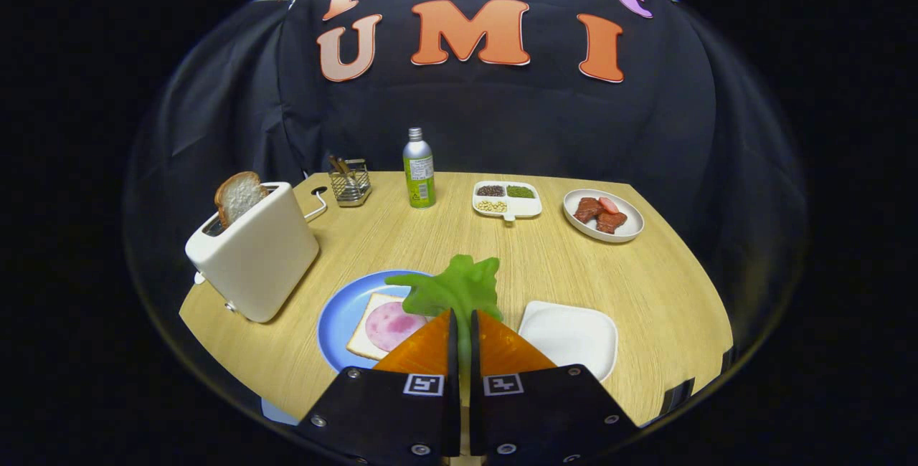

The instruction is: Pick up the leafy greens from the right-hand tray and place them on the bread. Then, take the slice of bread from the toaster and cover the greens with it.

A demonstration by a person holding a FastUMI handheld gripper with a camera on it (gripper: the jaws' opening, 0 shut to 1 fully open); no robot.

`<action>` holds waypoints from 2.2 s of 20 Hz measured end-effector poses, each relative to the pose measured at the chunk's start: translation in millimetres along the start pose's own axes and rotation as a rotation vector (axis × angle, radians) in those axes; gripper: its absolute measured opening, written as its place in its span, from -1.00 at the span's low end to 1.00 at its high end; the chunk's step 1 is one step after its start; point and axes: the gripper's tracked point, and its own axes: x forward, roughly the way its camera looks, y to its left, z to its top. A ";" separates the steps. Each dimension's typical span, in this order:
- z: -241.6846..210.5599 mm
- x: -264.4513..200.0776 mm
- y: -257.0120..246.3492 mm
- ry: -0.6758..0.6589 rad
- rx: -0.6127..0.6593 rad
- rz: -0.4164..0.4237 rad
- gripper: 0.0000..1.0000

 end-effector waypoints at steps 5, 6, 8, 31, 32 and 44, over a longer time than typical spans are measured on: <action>2.7 6.0 28.1 0.004 -0.007 0.032 -0.89; 2.0 8.3 33.0 0.006 -0.009 0.036 -0.89; -0.6 13.2 44.1 0.013 -0.015 0.048 -0.88; -34.2 63.9 66.0 0.093 0.031 0.073 0.12; -32.5 64.8 64.4 0.088 0.035 0.069 0.37; 47.0 35.7 78.4 -0.045 0.055 0.030 0.97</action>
